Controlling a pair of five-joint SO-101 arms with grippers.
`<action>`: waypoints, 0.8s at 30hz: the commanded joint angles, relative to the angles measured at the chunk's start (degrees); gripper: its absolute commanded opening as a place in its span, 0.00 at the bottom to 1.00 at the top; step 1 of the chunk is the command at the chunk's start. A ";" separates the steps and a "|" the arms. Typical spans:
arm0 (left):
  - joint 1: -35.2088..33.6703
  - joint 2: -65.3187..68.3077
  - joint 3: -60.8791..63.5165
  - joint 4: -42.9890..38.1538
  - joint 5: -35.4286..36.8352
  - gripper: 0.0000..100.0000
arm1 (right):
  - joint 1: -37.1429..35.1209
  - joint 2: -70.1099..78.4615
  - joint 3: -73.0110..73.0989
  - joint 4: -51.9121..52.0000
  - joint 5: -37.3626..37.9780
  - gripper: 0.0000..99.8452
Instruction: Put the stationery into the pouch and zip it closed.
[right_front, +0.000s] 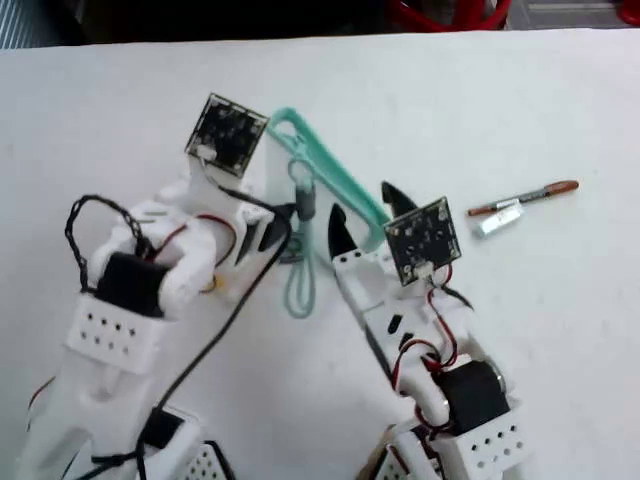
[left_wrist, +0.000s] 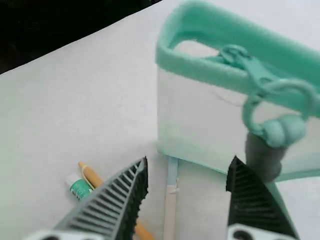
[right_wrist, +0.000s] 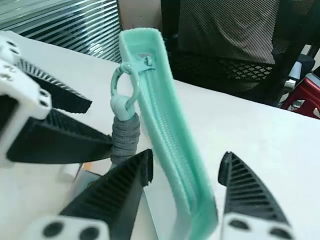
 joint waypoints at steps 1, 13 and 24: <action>3.03 -7.34 -2.20 3.43 -0.35 0.26 | 1.98 -0.40 -4.04 -1.45 0.26 0.22; 16.13 -24.57 -2.11 13.27 -0.62 0.26 | -2.77 -0.66 -4.57 -0.04 9.32 0.02; 8.48 -42.51 -2.55 25.76 -27.60 0.26 | -3.03 -0.66 -20.04 24.22 30.24 0.02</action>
